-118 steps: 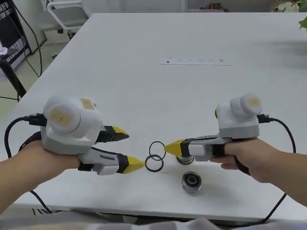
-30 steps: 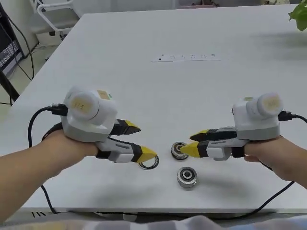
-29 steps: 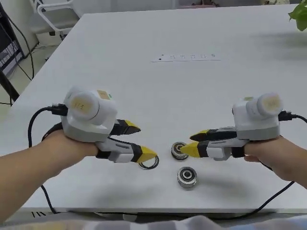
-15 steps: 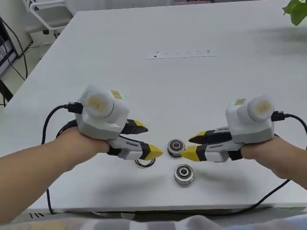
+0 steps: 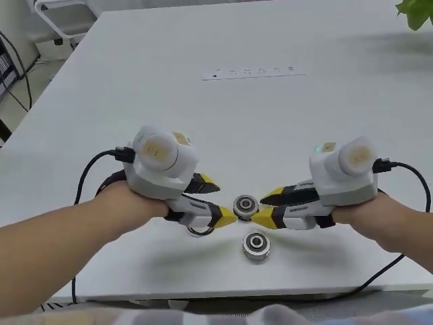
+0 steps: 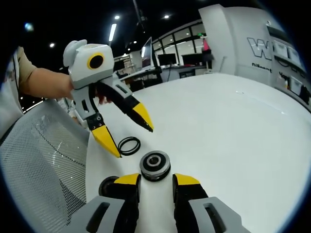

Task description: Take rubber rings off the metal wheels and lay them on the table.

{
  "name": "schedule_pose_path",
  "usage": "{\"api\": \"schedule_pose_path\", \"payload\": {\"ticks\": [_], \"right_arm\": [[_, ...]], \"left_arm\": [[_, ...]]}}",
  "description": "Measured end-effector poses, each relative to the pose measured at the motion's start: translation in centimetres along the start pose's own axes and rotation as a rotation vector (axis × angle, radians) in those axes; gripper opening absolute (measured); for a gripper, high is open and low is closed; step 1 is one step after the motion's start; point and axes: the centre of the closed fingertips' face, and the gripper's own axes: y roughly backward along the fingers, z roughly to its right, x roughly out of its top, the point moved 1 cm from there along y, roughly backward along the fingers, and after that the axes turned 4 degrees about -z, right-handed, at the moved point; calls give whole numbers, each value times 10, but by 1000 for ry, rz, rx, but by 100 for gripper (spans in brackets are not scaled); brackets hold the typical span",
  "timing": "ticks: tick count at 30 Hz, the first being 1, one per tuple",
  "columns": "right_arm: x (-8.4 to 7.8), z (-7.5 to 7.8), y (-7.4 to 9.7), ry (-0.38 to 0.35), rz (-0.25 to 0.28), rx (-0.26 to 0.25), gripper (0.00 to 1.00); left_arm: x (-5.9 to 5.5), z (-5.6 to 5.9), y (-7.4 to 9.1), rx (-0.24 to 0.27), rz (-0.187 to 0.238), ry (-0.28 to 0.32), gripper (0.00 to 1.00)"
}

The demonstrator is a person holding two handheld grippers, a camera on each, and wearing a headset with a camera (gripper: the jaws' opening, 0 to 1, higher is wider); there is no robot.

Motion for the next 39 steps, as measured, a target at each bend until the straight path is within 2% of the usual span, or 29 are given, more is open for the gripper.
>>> {"api": "schedule_pose_path", "payload": {"ticks": [13,21,33,39], "right_arm": [[-4,5,-4,24,-8,1,19],[-4,5,-4,26,-4,-1,18],[-3,3,-6,43,1,0,15],[-4,3,-6,43,-3,-1,14]], "left_arm": [[9,6,-17,-25,-3,-18,33],[10,11,-24,-42,-14,-30,28],[12,10,-30,-31,-13,-63,19],[12,8,-29,-23,-5,-49,17]]}}
